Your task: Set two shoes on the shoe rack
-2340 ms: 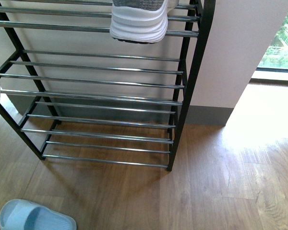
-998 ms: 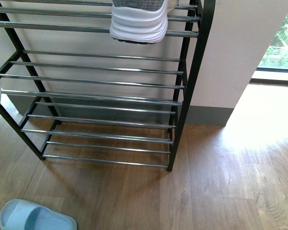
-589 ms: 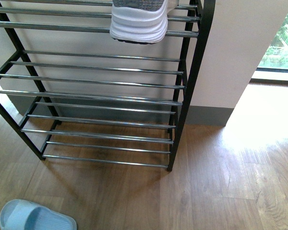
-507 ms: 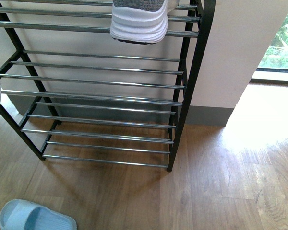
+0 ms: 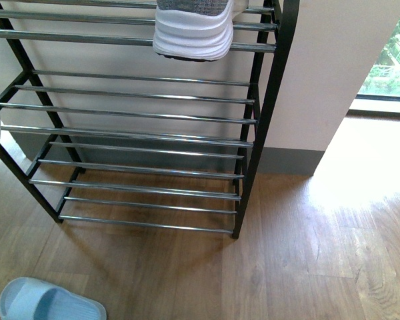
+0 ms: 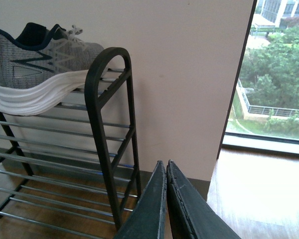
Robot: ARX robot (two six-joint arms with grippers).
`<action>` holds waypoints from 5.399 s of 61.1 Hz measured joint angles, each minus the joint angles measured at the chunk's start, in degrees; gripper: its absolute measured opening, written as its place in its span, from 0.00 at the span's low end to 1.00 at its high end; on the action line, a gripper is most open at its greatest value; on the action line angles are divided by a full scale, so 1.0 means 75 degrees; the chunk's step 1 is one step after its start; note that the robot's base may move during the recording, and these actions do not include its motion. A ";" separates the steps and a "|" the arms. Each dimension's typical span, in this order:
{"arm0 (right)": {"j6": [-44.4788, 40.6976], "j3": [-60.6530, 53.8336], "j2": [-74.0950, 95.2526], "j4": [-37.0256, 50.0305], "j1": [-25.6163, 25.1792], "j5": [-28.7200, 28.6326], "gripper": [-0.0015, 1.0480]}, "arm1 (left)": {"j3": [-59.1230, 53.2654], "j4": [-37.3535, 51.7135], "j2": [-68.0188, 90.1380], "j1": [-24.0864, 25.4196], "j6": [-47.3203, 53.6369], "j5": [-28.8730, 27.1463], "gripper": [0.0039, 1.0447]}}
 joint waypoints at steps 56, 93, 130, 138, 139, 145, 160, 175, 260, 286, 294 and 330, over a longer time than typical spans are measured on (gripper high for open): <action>-0.0003 0.0003 -0.2489 -0.2498 -0.0003 0.0009 0.02 | 0.0000 0.0000 0.0000 0.0000 0.0000 0.0000 0.02; -0.0006 0.0003 -0.2492 -0.2498 -0.0003 0.0009 0.81 | 0.0000 0.0000 0.0000 0.0000 0.0000 0.0000 0.02; -0.0006 0.0003 -0.2492 -0.2500 -0.0003 0.0009 0.91 | -0.0134 0.2326 0.0600 -0.0291 -0.0953 -0.0522 0.02; -0.0003 0.0003 -0.2492 -0.2500 -0.0003 0.0012 0.91 | 0.1035 0.2454 0.2087 0.0006 -0.1577 0.1029 0.02; -0.0003 0.0003 -0.2492 -0.2500 -0.0003 0.0009 0.91 | 0.1201 0.2471 0.2282 0.0055 -0.1644 0.1198 0.02; -0.0003 0.0003 -0.2492 -0.2500 -0.0003 0.0009 0.91 | 0.2145 0.2579 0.3404 0.0204 -0.1784 0.1807 0.02; -0.0003 0.0003 -0.2492 -0.2500 -0.0003 0.0009 0.91 | 0.4707 0.2043 0.5881 0.0306 -0.1247 0.2611 0.02; -0.0006 0.0003 -0.2492 -0.2498 -0.0003 0.0009 0.91 | 0.7341 0.1233 0.7755 0.0198 -0.1731 0.2538 0.02; -0.0003 0.0003 -0.2492 -0.2500 -0.0003 0.0009 0.91 | 1.0826 -0.0140 1.0386 -0.0979 -0.3430 0.1431 0.76; -0.0006 0.0003 -0.2492 -0.2500 -0.0003 0.0009 0.91 | 0.9081 0.0868 0.8227 -0.0839 -0.2879 0.1084 0.91; -0.0006 0.0003 -0.2492 -0.2500 -0.0003 0.0012 0.91 | 0.8215 0.1457 0.7530 -0.0982 -0.2320 0.0557 0.91; -0.0003 0.0003 -0.2492 -0.2500 -0.0003 0.0009 0.91 | 0.3133 0.3483 0.1804 -0.2632 0.0286 -0.2291 0.91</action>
